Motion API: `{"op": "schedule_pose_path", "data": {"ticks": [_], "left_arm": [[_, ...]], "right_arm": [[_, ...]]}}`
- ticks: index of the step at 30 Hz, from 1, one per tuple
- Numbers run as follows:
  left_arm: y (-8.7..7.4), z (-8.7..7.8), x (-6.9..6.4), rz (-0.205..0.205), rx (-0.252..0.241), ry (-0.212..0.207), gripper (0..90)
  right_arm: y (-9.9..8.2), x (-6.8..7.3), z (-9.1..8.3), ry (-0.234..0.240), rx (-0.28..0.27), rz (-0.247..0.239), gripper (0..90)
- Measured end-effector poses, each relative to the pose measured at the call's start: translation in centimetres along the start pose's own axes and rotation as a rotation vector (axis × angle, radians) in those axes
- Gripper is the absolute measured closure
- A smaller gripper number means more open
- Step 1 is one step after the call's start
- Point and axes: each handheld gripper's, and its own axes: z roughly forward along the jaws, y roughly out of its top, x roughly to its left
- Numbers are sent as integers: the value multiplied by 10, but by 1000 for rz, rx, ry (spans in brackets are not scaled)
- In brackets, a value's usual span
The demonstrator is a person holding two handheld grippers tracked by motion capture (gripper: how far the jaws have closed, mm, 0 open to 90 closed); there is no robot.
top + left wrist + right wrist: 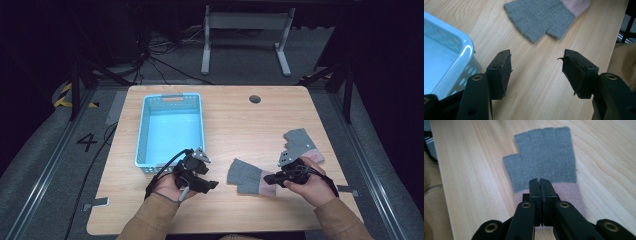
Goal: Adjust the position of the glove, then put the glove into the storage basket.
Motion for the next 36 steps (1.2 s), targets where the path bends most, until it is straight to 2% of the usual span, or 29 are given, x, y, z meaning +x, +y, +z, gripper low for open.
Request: {"op": "schedule_pose_path", "data": {"ticks": [13,23,25,36], "left_arm": [[8,5,-1,16,-2,-14,408],[12,8,-1,27,6,-22,407],[12,8,-2,28,6,-23,407],[12,7,-1,30,6,-22,407]], "right_arm": [[-7,12,4,65,45,-34,895],[-11,20,16,119,99,-59,896],[-12,20,19,124,111,-72,896],[-15,16,23,105,129,-59,896]]}}
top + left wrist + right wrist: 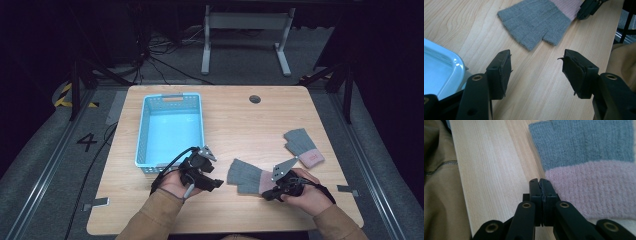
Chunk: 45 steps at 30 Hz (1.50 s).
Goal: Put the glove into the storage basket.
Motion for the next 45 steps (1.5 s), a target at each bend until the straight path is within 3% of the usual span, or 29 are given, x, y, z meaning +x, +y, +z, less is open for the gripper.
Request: {"op": "schedule_pose_path", "data": {"ticks": [15,25,36,43,45], "left_arm": [[-2,-1,0,-8,-3,3,407],[-1,-1,0,-6,-4,3,407],[-1,-2,1,-6,-9,2,406],[-1,-2,0,-3,-11,7,402],[-2,-2,0,-2,-15,9,401]], "right_arm": [[-6,-13,-3,-72,-23,24,897],[-6,-12,-6,-70,-33,31,895],[-1,-8,-24,-84,-125,24,872],[-3,-9,-33,-136,-198,40,864],[-2,-10,-39,-170,-239,57,846]]}}
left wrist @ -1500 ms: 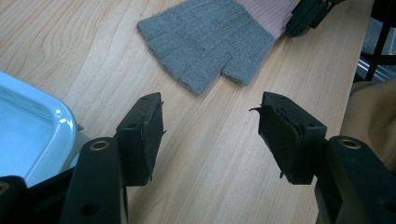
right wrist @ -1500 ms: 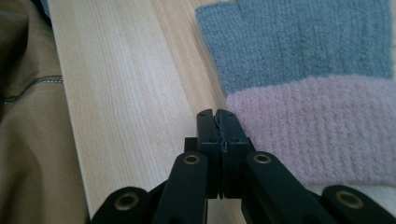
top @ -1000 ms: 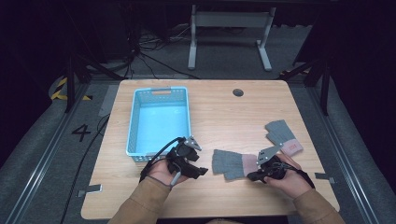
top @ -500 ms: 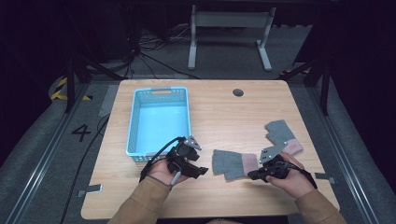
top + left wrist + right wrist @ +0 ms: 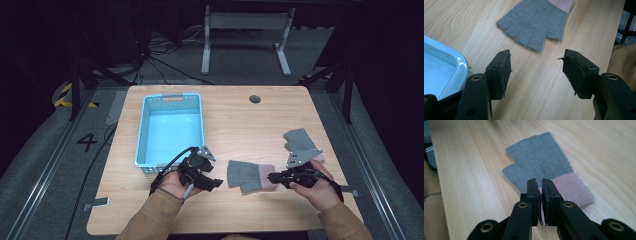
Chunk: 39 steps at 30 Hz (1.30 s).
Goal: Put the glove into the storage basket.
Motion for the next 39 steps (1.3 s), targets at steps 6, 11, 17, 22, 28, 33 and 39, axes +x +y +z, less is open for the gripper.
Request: {"op": "schedule_pose_path", "data": {"ticks": [6,11,17,22,28,33,39], "left_arm": [[-3,-2,1,-8,-4,7,401],[-8,-5,1,-21,-2,19,395],[-17,-11,2,-43,-6,38,394],[-23,-16,3,-58,-8,50,393],[-33,-22,4,-85,-14,72,392],[-38,-25,3,-96,-17,87,392],[-46,-29,3,-115,-27,110,393]], "right_arm": [[2,-8,-12,-56,-56,46,834],[3,-20,-23,-100,-85,90,827],[0,-40,-33,-142,-119,163,794],[-3,-56,-35,-200,-131,213,762],[-9,-78,-37,-281,-130,267,708],[-16,-93,-34,-348,-107,285,676],[-23,-110,-29,-409,-88,343,625]]}}
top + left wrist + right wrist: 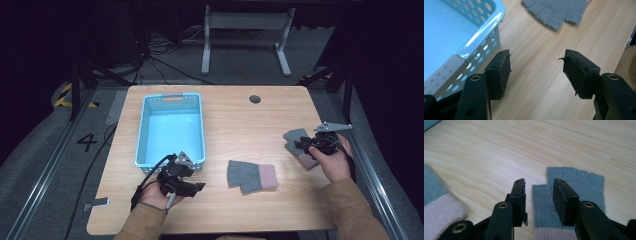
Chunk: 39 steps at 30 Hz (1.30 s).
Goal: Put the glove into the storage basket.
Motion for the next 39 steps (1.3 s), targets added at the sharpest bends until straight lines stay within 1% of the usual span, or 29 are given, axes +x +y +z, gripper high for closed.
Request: {"op": "schedule_pose_path", "data": {"ticks": [2,3,6,7,10,12,13,14,16,21,23,24,26,30,33,34,38,39], "left_arm": [[-2,-1,0,-7,0,3,392],[-3,-2,1,-7,-2,2,392],[-4,-3,1,-11,-3,8,393],[-5,-4,1,-14,-9,9,393],[-5,-4,1,-15,-12,10,392],[-5,-4,1,-16,-12,10,392],[-5,-4,1,-16,-12,10,392],[-5,-4,1,-14,-12,12,392],[-5,-4,1,-14,-11,11,392],[-4,-4,1,-10,-8,10,392],[-4,-4,1,-11,-6,8,392],[-4,-3,1,-9,-8,7,392],[-4,-3,0,-9,-8,6,392],[-4,-3,1,-9,-7,6,392],[-4,-3,0,-9,-8,5,392],[-4,-3,0,-9,-8,5,392],[-4,-3,0,-8,-9,7,392],[-4,-3,0,-8,-9,7,392]], "right_arm": [[-1,-4,4,-17,7,21,603],[-2,-7,6,-26,12,17,586],[-4,-12,11,-37,25,38,560],[-5,-14,13,-46,31,36,546],[-9,-19,17,-67,34,66,492],[-11,-23,20,-86,42,76,475],[-11,-23,20,-86,42,76,475],[-14,-26,23,-103,54,85,457],[-17,-28,25,-116,78,83,454],[-20,-29,29,-134,98,86,438],[-20,-29,30,-139,103,81,436],[-22,-29,32,-148,114,74,427],[-22,-29,32,-150,114,73,425],[-23,-29,34,-148,121,74,457],[-23,-28,33,-141,126,73,541],[-23,-28,33,-140,128,65,571],[-22,-26,33,-131,133,68,693],[-22,-26,33,-131,133,68,693]]}}
